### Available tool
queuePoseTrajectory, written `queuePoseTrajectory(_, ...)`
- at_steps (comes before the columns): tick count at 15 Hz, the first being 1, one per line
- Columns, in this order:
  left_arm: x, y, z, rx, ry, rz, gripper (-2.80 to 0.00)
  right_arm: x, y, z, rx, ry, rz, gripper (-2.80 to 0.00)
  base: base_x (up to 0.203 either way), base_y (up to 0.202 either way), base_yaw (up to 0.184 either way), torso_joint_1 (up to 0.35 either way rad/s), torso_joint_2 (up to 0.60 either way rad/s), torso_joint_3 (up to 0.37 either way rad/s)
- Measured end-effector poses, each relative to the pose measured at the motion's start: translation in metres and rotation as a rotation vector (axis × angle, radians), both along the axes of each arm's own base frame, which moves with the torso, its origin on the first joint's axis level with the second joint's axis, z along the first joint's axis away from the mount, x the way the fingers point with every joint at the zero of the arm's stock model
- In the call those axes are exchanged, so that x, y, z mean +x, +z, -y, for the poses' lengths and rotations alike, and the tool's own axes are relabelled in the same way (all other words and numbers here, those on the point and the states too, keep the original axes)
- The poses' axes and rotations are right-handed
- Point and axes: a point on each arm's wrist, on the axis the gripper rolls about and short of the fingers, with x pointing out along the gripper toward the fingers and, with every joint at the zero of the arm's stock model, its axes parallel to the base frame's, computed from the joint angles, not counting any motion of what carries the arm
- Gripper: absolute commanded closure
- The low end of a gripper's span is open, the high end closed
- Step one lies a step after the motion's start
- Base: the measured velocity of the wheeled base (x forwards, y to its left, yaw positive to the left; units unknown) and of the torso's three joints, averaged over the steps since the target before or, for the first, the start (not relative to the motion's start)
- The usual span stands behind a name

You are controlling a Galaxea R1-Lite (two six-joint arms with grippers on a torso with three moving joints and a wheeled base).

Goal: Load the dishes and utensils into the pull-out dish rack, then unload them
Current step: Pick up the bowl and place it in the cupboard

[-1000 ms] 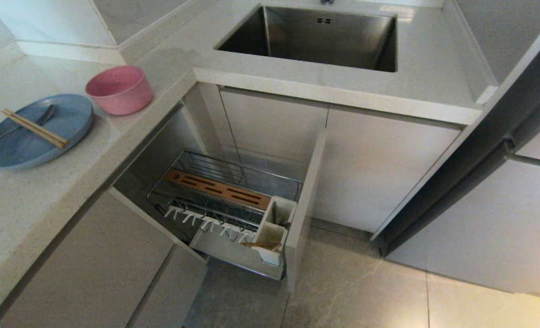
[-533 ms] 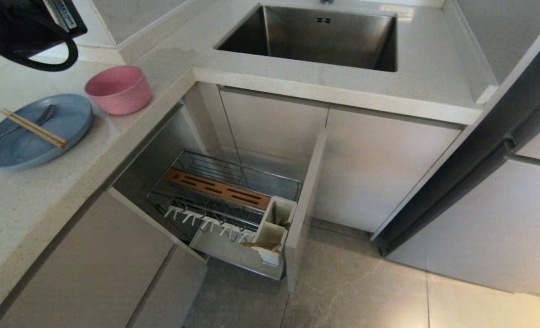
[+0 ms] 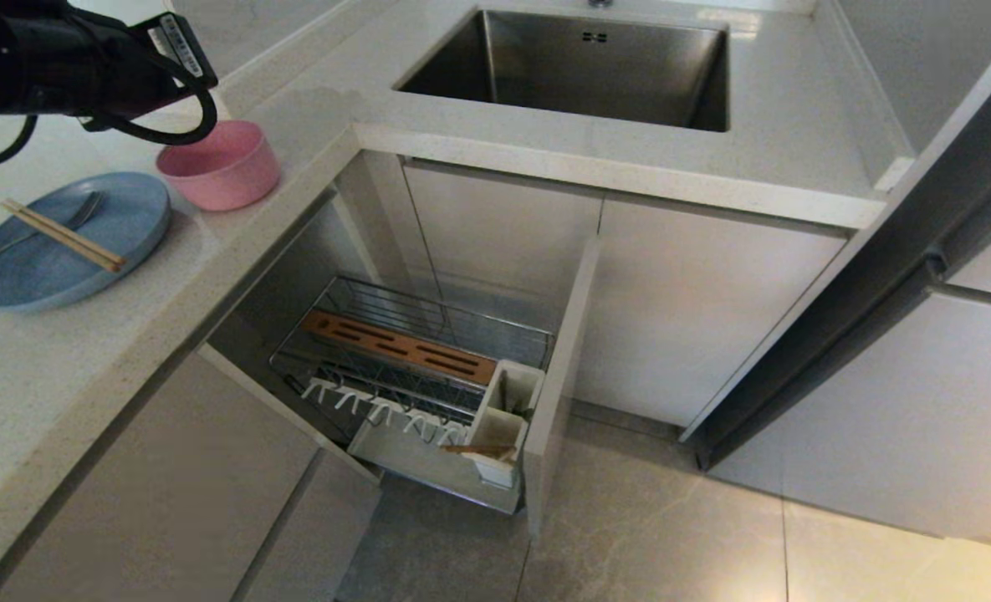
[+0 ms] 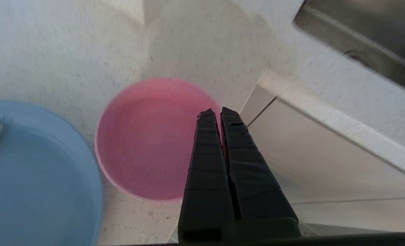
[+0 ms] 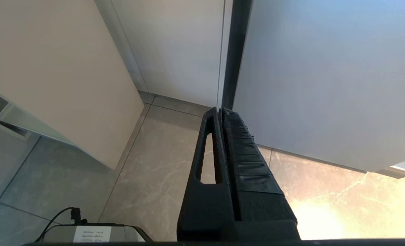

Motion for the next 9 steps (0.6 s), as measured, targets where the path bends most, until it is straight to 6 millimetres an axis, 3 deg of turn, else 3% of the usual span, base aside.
queuePoseTrajectory(1,0.0016,-0.0034,0.0008,0.002,0.002,-0.022,0.00,0.0000,0.0000,0.0000,0.000,0.000,0.000,0.00,0.000,0.000,0.000,0.000,0.00,0.000)
queuePoseTrajectory(2,0.0028,-0.0052,0.0014,0.003,0.004,-0.033,-2.80,0.0000,0.0000,0.0000,0.000,0.000,0.000,0.00,0.000,0.000,0.000,0.000,0.00,0.000)
queuePoseTrajectory(9,0.0090,-0.0116,0.0023,0.005,0.007,-0.056,-2.80,0.0000,0.0000,0.0000,0.000,0.000,0.000,0.00,0.000,0.000,0.000,0.000,0.00,0.000)
